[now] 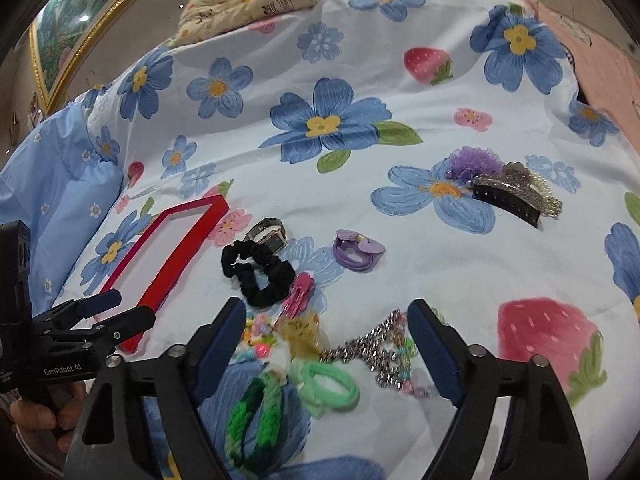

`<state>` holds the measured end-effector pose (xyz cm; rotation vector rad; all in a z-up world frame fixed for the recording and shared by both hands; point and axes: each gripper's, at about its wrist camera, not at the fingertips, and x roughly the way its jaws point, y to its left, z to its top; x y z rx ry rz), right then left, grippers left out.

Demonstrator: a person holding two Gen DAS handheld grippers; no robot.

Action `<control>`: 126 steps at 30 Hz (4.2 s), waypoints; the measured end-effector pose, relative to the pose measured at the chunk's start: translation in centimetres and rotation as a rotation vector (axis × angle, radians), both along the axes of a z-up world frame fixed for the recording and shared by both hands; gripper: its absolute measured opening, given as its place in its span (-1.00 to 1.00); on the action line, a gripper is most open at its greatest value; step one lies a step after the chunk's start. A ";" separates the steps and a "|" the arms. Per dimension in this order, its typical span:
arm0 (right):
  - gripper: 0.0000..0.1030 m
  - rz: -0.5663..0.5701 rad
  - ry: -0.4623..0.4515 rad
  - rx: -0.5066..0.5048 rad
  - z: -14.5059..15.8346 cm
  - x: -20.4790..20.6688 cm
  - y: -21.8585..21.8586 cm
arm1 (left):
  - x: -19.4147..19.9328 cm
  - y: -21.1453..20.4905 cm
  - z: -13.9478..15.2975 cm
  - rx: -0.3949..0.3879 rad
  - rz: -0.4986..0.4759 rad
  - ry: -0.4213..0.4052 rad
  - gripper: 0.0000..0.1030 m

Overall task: Organize jewelry
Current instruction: 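Grasp the black scrunchie with the left tool while the right tool grasps the purple bow hair tie, then carry both items into the red tray and open both tools, then move both tools back toward the remaining accessories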

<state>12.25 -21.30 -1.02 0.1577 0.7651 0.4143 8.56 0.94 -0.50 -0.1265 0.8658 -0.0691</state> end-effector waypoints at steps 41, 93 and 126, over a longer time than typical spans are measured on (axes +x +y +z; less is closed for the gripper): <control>-0.80 0.050 0.123 -0.050 -2.0 8.8 2.7 | 7.1 1.9 -1.4 -0.158 -0.115 0.090 -0.82; -0.69 0.513 0.192 -0.205 -3.8 13.0 31.9 | 9.8 24.0 -6.2 -0.168 0.283 0.165 -0.78; -0.03 0.330 0.102 -0.029 0.5 8.3 19.8 | 4.7 17.7 -0.9 -0.114 0.204 0.083 -0.09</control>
